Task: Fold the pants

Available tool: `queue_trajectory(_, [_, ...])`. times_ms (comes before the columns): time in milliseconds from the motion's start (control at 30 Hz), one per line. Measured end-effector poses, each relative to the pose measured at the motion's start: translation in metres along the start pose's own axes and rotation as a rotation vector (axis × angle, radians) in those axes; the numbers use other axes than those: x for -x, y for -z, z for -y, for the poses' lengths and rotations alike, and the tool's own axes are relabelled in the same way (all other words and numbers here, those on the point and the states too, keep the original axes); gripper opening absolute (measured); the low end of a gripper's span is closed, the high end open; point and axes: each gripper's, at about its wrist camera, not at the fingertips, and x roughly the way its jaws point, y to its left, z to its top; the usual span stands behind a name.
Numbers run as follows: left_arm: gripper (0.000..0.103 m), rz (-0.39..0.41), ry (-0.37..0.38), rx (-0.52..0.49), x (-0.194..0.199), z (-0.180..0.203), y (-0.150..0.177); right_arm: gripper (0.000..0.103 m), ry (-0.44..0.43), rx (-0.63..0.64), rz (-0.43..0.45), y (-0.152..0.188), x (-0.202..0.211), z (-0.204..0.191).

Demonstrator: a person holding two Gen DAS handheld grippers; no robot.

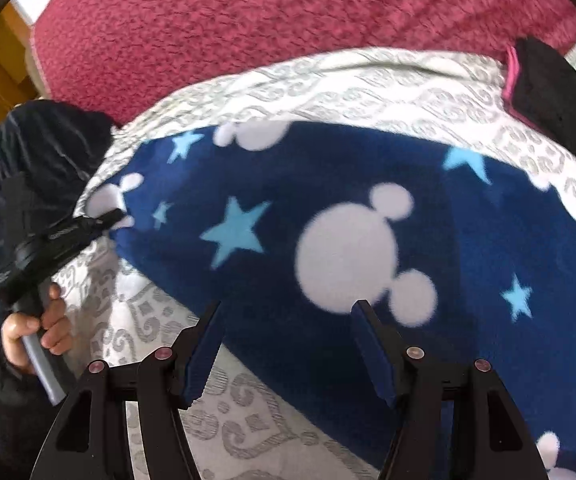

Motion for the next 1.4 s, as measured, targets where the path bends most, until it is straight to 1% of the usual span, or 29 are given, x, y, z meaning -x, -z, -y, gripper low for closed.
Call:
queue_trajectory(133, [0.016,0.053,-0.018,-0.056,0.012,0.015,-0.004,0.066,-0.006,-0.042,-0.032,0.003,-0.007,0.012])
queue_trajectory(267, [0.016,0.095,-0.017,-0.128,0.028,0.037,-0.006,0.066,-0.005,-0.025,-0.027,0.005,-0.008,0.011])
queue_trajectory(467, [0.016,0.142,-0.029,-0.259,0.045,0.085,-0.003,0.066,-0.046,-0.052,-0.018,0.011,0.002,0.019])
queue_trajectory(567, [0.016,0.159,-0.011,-0.332,0.053,0.114,0.005,0.066,-0.058,-0.079,-0.006,0.014,0.014,0.030])
queue_trajectory(667, [0.016,0.162,0.028,-0.418,0.058,0.151,0.021,0.066,-0.062,-0.124,0.042,0.017,0.036,0.049])
queue_trajectory(800, [0.016,0.157,0.077,-0.575,0.058,0.208,0.059,0.066,-0.069,-0.216,0.105,0.020,0.067,0.089])
queue_trajectory(933, [0.016,0.105,0.141,-0.740,0.047,0.261,0.108,0.066,-0.109,-0.346,0.136,0.032,0.089,0.135])
queue_trajectory(1000, [0.016,0.072,0.166,-0.804,0.039,0.281,0.135,0.066,-0.119,-0.391,0.136,0.035,0.091,0.149])
queue_trajectory(1100, [0.016,0.022,0.172,-0.823,0.027,0.296,0.158,0.066,-0.167,-0.457,0.112,0.040,0.090,0.166])
queue_trajectory(1167, [0.016,0.011,0.164,-0.816,0.024,0.298,0.163,0.067,-0.250,-0.488,0.086,0.039,0.085,0.172])
queue_trajectory(1267, [0.016,0.013,0.161,-0.810,0.026,0.294,0.162,0.071,-0.297,-0.502,0.062,0.032,0.076,0.167])
queue_trajectory(1367, [0.016,0.021,0.164,-0.812,0.030,0.289,0.160,0.072,-0.315,-0.506,0.032,0.021,0.067,0.164])
queue_trajectory(1400, [0.016,0.020,0.165,-0.810,0.030,0.287,0.160,0.073,-0.339,-0.510,0.018,0.017,0.063,0.163])
